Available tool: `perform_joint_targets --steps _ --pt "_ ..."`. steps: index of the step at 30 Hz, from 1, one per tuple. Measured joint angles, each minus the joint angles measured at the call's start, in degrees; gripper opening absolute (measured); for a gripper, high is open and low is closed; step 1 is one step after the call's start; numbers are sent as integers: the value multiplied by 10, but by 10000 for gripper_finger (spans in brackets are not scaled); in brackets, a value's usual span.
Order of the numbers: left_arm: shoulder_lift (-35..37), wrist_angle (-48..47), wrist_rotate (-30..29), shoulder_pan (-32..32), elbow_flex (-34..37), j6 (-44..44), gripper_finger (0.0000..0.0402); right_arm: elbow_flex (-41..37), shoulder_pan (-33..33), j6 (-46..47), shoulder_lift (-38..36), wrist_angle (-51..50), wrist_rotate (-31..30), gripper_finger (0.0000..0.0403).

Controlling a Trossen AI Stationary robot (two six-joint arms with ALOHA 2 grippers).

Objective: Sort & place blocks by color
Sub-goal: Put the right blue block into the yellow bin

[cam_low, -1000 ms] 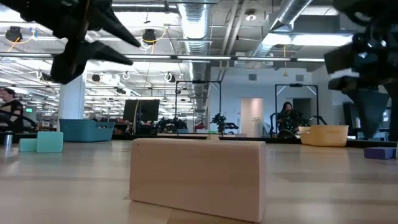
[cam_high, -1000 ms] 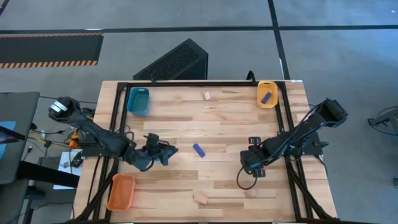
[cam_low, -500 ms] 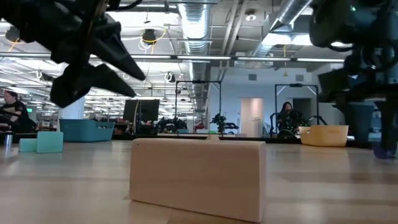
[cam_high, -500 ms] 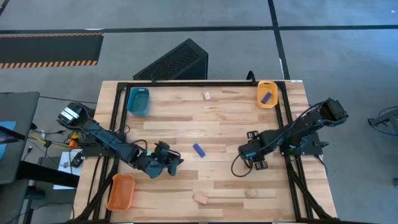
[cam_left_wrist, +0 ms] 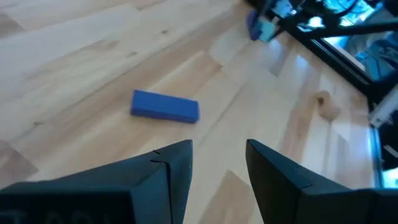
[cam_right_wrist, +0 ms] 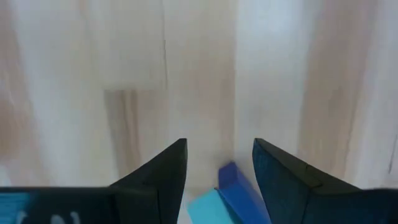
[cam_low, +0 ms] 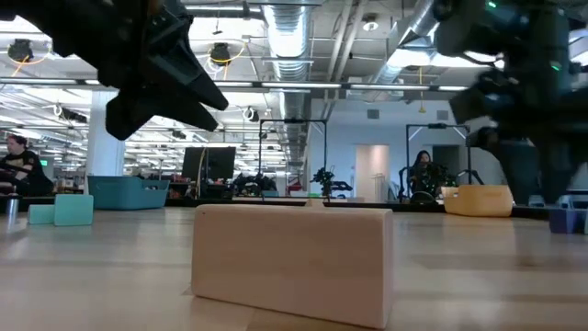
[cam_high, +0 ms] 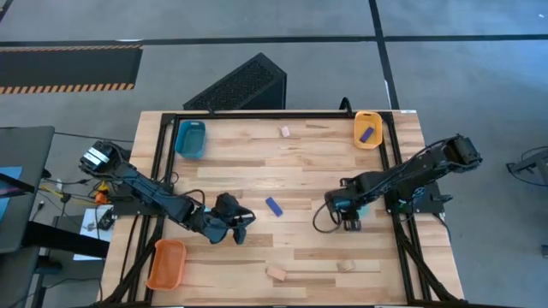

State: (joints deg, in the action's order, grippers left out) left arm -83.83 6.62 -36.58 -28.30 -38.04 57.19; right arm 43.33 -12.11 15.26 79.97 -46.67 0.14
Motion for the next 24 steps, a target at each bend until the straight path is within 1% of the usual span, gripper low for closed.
perform_joint_targets --steps 4,7,10,12,14,17,19,24 --pt "0 -6 9 37 0 -25 134 12 29 51 -38 -41 -1 205" --pt "0 0 67 75 0 -90 134 12 55 88 -62 -90 12 205" --pt "0 6 127 115 -1 -149 135 7 77 120 -75 -110 12 205" --pt "0 6 150 139 -6 -180 135 -2 87 118 -78 -108 12 205" --pt "0 6 166 160 -14 -211 135 -11 87 92 -75 -100 17 205" --pt "0 6 185 184 -27 -263 135 -21 81 58 -66 -90 49 205" --pt "0 6 189 195 -36 -288 135 -26 76 54 -59 -83 60 205" --pt "0 6 188 214 -49 -332 135 -24 55 40 -25 -71 59 205"
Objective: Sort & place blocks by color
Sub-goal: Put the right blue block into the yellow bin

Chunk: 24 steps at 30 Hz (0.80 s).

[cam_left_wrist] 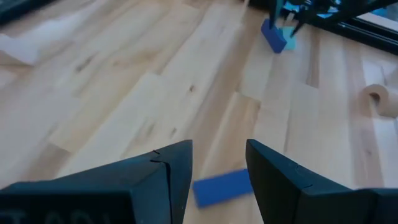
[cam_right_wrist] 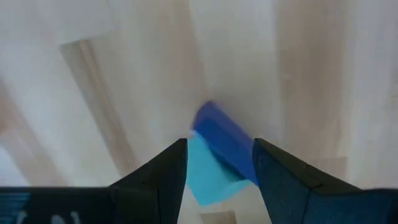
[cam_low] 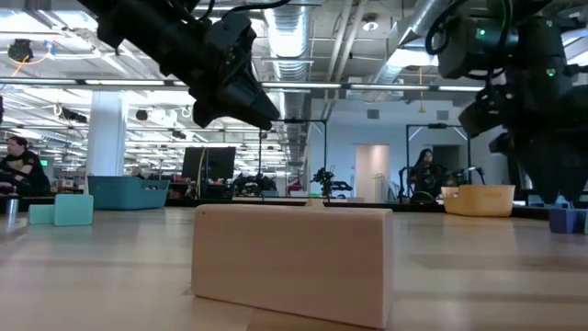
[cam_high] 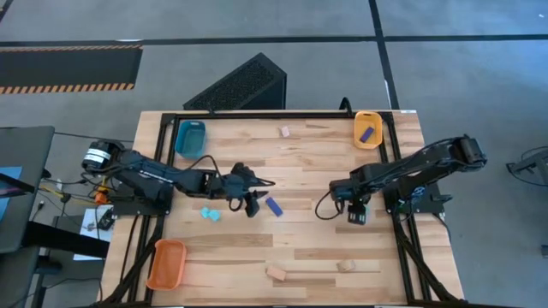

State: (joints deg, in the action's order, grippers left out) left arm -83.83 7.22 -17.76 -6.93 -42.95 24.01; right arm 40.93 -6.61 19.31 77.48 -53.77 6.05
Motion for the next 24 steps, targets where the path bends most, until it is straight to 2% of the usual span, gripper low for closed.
perform_joint_targets --steps 11,15,19,24 --pt "0 -9 5 42 0 8 134 3 -1 -14 116 17 -28 205" --pt "0 -9 10 47 0 24 134 5 -2 -8 132 15 -27 198" --pt "0 -6 10 47 0 27 134 15 -1 50 110 -10 -31 186" --pt "0 -2 6 51 0 28 134 18 21 222 41 -36 -40 186"
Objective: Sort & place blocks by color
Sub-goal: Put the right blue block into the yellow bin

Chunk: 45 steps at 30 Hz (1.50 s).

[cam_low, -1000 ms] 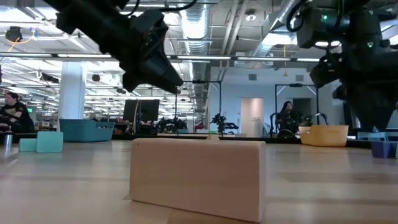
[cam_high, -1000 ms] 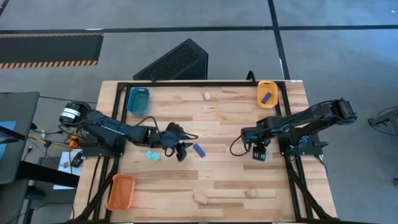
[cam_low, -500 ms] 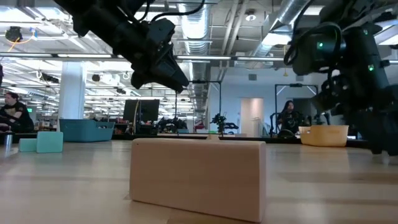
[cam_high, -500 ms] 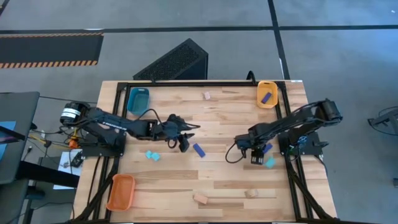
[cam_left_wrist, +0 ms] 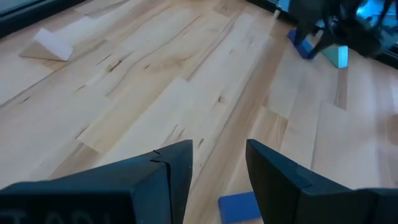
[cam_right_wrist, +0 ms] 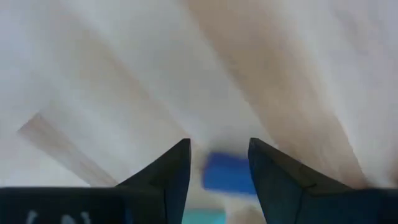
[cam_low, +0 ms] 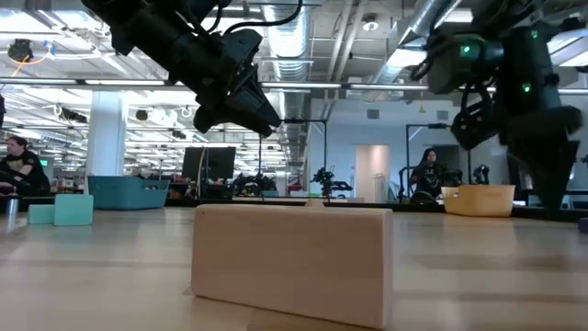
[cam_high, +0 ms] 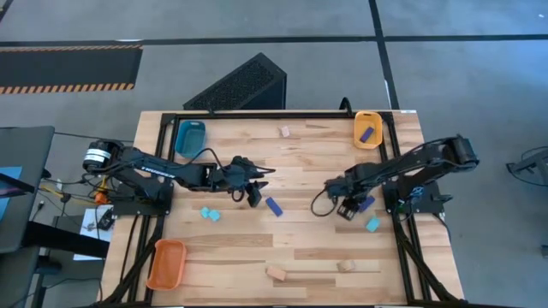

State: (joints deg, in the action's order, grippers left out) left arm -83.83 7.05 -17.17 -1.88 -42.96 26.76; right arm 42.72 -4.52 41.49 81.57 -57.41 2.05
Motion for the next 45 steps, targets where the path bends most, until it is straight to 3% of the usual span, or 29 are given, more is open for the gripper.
perform_joint_targets --steps 7,14,21,29,34,37,41,45 --pt "0 1 0 33 0 -12 134 0 -33 330 -59 -24 -11 214" --pt "0 3 26 97 0 -133 134 0 -103 511 -19 -53 -21 239" --pt "0 3 100 168 0 -166 134 -1 -113 583 25 -38 -7 240" --pt "0 2 124 203 0 -231 118 -49 -130 678 25 124 -29 240" --pt "0 6 128 225 0 -306 112 -55 -116 639 14 158 -27 239" --pt "0 5 139 242 -9 -331 112 -25 -105 597 0 194 -64 240" --pt "0 17 154 266 -23 -359 112 -13 -91 614 -11 58 -79 240" --pt "-3 40 169 289 -31 -373 112 -10 -78 608 -13 27 -63 240"
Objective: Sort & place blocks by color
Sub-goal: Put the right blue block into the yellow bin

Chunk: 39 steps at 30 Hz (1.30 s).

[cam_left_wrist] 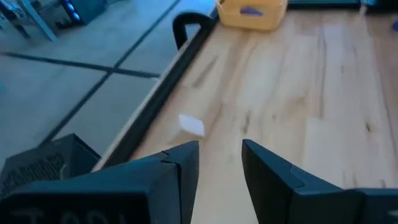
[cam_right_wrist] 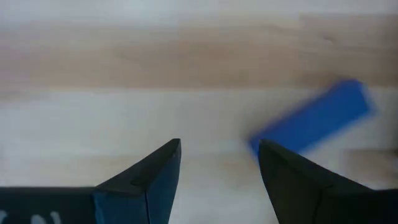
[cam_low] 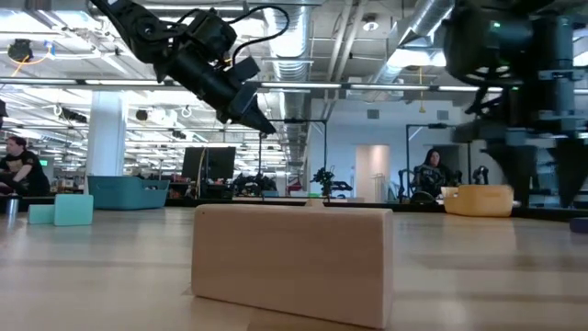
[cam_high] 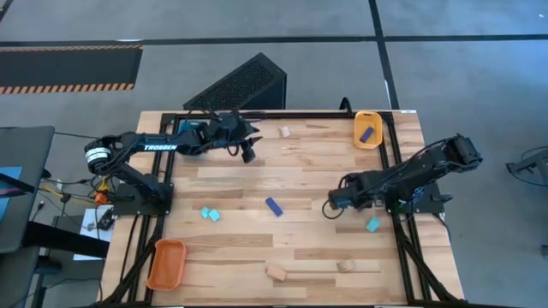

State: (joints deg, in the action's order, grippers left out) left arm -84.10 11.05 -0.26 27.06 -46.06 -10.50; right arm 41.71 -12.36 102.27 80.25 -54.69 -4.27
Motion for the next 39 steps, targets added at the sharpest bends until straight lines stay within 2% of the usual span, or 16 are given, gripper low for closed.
perform_joint_targets --steps 8,12,17,25,28,35,39 --pt "-3 7 25 38 0 2 112 -22 2 -32 26 18 28 240" --pt "-3 3 26 46 0 32 112 -28 1 -33 32 42 38 240" --pt "-3 -4 26 46 0 71 112 4 0 -57 34 103 30 240" --pt "-3 -1 25 46 0 126 112 47 5 -149 31 74 28 240" --pt "-3 0 25 45 0 150 112 57 15 -233 26 69 25 240" --pt "-3 3 11 45 0 221 112 58 48 -590 23 36 43 240" --pt "-3 3 6 41 0 267 112 58 62 -741 23 33 17 240"
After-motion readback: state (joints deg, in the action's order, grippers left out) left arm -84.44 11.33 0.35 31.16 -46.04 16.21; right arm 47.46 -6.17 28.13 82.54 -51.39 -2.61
